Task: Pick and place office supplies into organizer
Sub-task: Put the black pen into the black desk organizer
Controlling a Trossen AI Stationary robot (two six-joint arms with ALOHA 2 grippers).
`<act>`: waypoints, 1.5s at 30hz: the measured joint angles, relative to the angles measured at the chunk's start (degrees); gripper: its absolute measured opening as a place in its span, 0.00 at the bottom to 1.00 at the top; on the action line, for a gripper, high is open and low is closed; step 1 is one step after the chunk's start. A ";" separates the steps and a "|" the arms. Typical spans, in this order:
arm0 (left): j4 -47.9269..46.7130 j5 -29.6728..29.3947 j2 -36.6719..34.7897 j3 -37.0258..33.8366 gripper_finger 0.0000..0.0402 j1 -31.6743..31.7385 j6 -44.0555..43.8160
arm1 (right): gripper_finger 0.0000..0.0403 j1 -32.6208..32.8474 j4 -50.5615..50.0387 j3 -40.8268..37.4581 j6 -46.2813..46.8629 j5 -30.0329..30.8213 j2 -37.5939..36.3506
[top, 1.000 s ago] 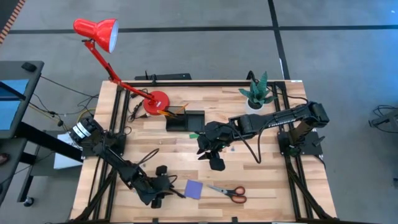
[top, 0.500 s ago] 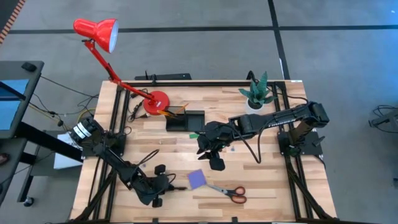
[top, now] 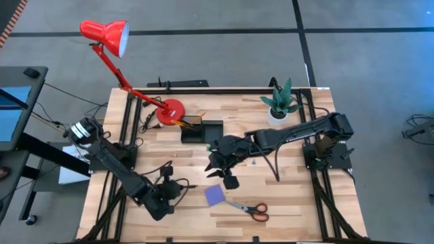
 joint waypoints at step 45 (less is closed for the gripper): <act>-20.28 4.62 -5.40 12.38 0.04 19.91 18.04 | 0.56 -1.51 19.76 0.00 -12.78 25.04 15.90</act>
